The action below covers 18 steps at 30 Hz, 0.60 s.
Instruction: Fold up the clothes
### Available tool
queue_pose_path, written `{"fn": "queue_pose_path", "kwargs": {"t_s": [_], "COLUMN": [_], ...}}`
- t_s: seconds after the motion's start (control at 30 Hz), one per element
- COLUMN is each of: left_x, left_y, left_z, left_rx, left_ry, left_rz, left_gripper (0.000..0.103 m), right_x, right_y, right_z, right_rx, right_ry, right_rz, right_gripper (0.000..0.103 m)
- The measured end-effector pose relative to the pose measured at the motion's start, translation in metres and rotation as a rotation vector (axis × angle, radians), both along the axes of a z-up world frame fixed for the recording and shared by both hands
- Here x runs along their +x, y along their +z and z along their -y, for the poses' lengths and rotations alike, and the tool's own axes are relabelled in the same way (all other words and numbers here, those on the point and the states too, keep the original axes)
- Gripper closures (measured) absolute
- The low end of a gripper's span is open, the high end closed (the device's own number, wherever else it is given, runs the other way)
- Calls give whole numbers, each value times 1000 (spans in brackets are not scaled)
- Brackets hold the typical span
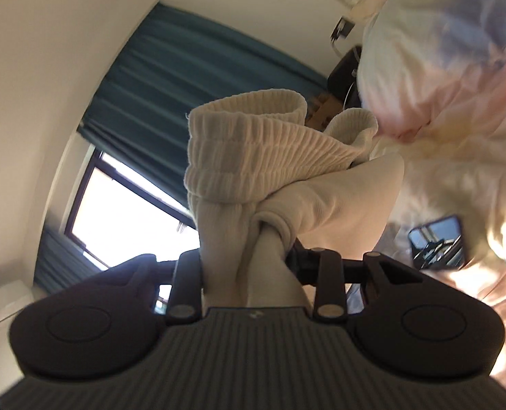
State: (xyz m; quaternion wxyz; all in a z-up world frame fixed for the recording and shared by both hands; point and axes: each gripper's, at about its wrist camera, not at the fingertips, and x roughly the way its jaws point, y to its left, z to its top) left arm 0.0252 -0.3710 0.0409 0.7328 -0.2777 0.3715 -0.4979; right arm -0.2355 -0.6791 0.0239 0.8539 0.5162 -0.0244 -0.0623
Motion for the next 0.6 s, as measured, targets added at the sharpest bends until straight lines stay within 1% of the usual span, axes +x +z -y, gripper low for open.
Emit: {"fn": "queue_pose_path", "kwargs": {"t_s": [0.03, 0.17, 0.23, 0.4, 0.53, 0.6], "left_x": [-4, -27, -38, -66, -72, -70], "left_y": [-3, -34, -50, -90, -133, -147], "left_z": [27, 99, 133, 221, 246, 253], "left_rx": [-1, 17, 27, 51, 109, 140], "left_ry": [-35, -117, -156, -255, -281, -293], "left_rz": [-6, -30, -42, -71, -102, -108], "left_gripper": [63, 63, 63, 63, 63, 63], "right_x": [-16, -74, -99, -144, -160, -165], "right_y": [-3, -26, -45, -94, -137, -156], "right_z": [14, 58, 73, 99, 106, 108], "right_rx": [2, 26, 48, 97, 165, 191], "right_ry": [-43, -196, -263, -385, -419, -413], "right_rz": [5, 23, 33, -1, -78, -114], "right_gripper": [68, 68, 68, 68, 68, 68]}}
